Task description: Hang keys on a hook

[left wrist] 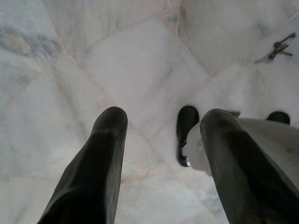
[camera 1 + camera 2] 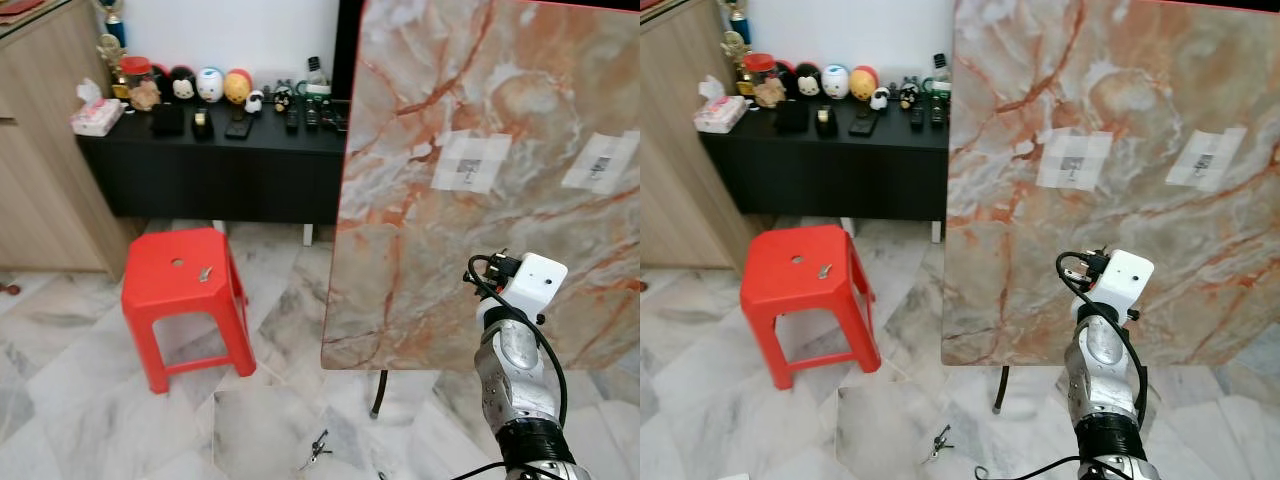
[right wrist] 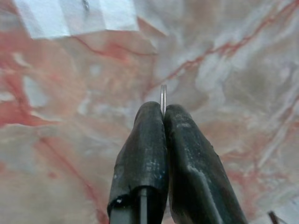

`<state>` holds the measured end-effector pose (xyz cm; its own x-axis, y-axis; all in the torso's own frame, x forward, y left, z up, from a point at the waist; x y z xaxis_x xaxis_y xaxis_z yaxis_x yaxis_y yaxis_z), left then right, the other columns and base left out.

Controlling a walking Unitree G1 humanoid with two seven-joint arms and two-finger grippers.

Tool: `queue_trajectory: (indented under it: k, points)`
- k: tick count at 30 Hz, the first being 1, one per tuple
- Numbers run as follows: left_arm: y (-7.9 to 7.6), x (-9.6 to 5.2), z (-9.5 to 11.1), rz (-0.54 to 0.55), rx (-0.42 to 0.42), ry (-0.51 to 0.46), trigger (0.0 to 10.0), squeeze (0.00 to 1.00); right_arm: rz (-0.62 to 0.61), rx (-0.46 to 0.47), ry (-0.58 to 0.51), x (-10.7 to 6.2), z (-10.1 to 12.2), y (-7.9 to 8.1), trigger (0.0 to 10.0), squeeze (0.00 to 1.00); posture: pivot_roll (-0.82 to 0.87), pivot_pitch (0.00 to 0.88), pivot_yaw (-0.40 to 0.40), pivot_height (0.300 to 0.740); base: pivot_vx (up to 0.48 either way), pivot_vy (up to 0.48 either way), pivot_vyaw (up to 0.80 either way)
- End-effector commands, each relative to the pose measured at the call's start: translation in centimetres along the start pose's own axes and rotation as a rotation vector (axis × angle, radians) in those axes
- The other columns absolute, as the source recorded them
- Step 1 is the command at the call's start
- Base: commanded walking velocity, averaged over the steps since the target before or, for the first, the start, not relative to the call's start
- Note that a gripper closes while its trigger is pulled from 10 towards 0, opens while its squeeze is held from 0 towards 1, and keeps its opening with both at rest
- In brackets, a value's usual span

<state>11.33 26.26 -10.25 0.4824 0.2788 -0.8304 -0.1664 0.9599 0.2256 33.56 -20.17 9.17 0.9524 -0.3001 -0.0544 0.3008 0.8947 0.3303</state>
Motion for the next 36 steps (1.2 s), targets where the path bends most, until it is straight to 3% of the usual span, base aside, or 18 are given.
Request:
queue_trajectory:
  k: [1, 6, 11, 19, 23, 30, 32, 33, 36]
  points:
    - [-0.3, 0.0, 0.0, -0.008, 0.029, 0.003, 10.0, 0.00, -0.020, -0.001, -0.020, 0.3, 0.5, -0.5, 10.0, 0.00, -0.01, 0.000, -0.084, 0.740, 0.000, 0.000, -0.80]
    - [-0.4, 0.1, 0.2, -0.024, 0.085, -0.002, 10.0, 0.00, -0.009, -0.008, -0.014, 0.2, 0.4, -0.3, 10.0, 0.00, 0.00, 0.000, -0.084, 0.740, 0.000, -0.288, -0.80]
    - [-0.3, 0.0, 0.0, -0.021, 0.064, 0.006, 10.0, 0.00, -0.009, -0.006, -0.012, 0.2, 0.3, -0.2, 10.0, 0.00, 0.00, 0.000, -0.085, 0.740, 0.000, -0.288, -0.74]
    - [-0.1, -0.2, -0.7, -0.023, 0.066, 0.020, 10.0, 0.00, 0.004, -0.025, -0.020, 0.2, 0.4, 0.2, 10.0, 0.00, 0.00, 0.000, -0.082, 0.740, 0.000, 0.000, 0.00]
    - [-0.2, -0.2, -0.9, -0.022, 0.063, 0.023, 10.0, 0.00, 0.082, -0.119, -0.006, 0.1, 0.0, 1.2, 10.0, 0.00, 0.00, 0.000, -0.082, 0.740, 0.000, 0.000, 0.00]
    - [-0.3, -0.3, -1.1, -0.021, 0.057, 0.025, 10.0, 0.00, 0.170, -0.176, -0.009, -0.1, -0.2, 2.5, 10.0, 0.00, 0.00, 0.000, -0.083, 0.740, 0.000, 0.000, 0.00]
    - [-0.2, -0.3, -1.1, -0.020, 0.055, 0.025, 10.0, 0.00, 0.210, -0.199, -0.020, -0.2, -0.1, 3.1, 10.0, 0.00, 0.00, 0.000, -0.083, 0.740, 0.000, 0.000, 0.00]
    - [-0.2, -0.3, -1.1, -0.017, 0.054, 0.026, 10.0, 0.00, 0.282, -0.268, -0.058, -0.3, 0.3, 4.3, 10.0, 0.00, 0.00, 0.000, -0.082, 0.740, 0.000, 0.000, 0.40]
    - [-0.1, -0.3, -1.0, -0.015, 0.049, 0.025, 10.0, 0.00, 0.303, -0.305, -0.092, -0.2, 0.8, 4.9, 10.0, 0.00, 0.00, 0.000, -0.082, 0.740, 0.000, 0.000, 0.41]
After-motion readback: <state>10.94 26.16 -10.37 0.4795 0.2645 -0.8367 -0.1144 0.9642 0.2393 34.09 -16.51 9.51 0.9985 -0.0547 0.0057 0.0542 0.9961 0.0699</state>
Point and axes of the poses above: a point about 5 cm out from each wrist's last joint towards the gripper, its own x axis pointing out of the wrist towards the gripper, its own z axis along the axis of the wrist's last joint, y = z × x, the point moved 1 cm from there along x, pointing out of the wrist towards the gripper, and after that the axes turned 9 degrees about x, right-handed, at the moved point
